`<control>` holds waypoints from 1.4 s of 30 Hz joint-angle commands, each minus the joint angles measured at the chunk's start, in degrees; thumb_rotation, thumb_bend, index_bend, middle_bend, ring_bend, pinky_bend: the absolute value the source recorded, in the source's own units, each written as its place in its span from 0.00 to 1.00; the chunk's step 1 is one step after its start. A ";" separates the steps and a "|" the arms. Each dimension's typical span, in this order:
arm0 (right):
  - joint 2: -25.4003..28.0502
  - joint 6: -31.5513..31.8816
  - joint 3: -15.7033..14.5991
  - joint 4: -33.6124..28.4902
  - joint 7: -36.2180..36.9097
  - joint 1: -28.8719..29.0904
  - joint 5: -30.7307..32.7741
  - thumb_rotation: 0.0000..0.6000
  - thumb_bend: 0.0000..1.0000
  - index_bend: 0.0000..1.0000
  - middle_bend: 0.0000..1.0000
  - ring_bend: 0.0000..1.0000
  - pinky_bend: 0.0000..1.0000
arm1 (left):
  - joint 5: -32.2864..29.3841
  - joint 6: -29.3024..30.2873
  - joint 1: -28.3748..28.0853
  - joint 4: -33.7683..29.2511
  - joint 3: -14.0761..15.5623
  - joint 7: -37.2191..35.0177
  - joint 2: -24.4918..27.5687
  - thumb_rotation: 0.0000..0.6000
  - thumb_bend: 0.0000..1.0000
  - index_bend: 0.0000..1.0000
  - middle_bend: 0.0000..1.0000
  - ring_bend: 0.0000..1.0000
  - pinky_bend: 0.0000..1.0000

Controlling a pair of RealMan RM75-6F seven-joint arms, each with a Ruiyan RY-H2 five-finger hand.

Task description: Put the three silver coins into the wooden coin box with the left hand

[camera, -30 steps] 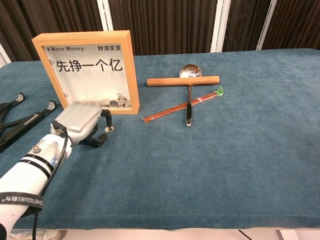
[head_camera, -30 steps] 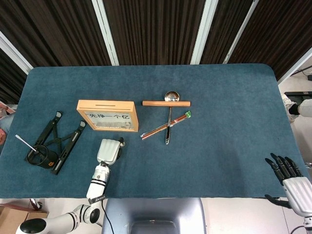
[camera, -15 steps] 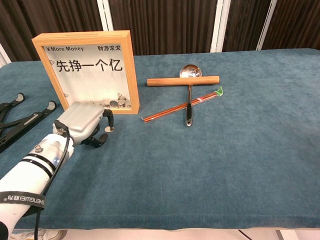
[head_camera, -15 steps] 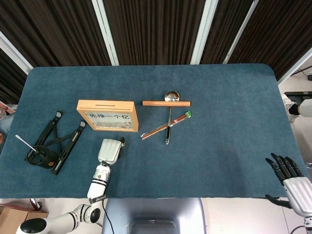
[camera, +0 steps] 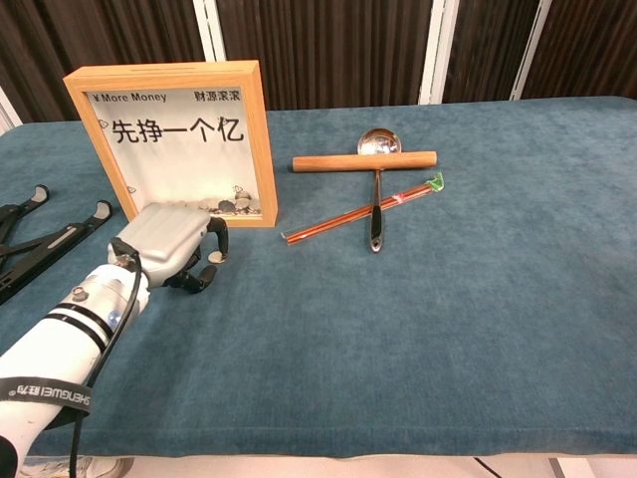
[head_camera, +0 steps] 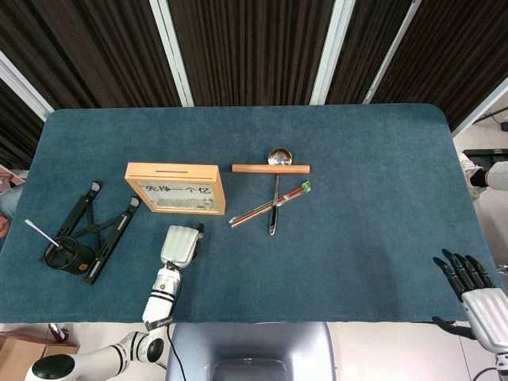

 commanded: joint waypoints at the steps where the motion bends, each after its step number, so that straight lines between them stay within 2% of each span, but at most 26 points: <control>1: 0.03 0.01 0.02 -0.04 0.00 -0.01 0.04 1.00 0.15 0.00 0.00 0.00 0.00 | -0.06 -0.05 -0.09 -0.06 -0.11 0.18 0.01 1.00 0.41 0.44 1.00 1.00 1.00; 42: 0.00 -0.15 0.18 -0.16 -0.17 -0.02 0.35 1.00 0.15 0.00 0.00 0.00 0.00 | -1.09 -1.40 -0.54 -0.11 -0.34 1.68 0.47 1.00 0.40 0.46 1.00 1.00 1.00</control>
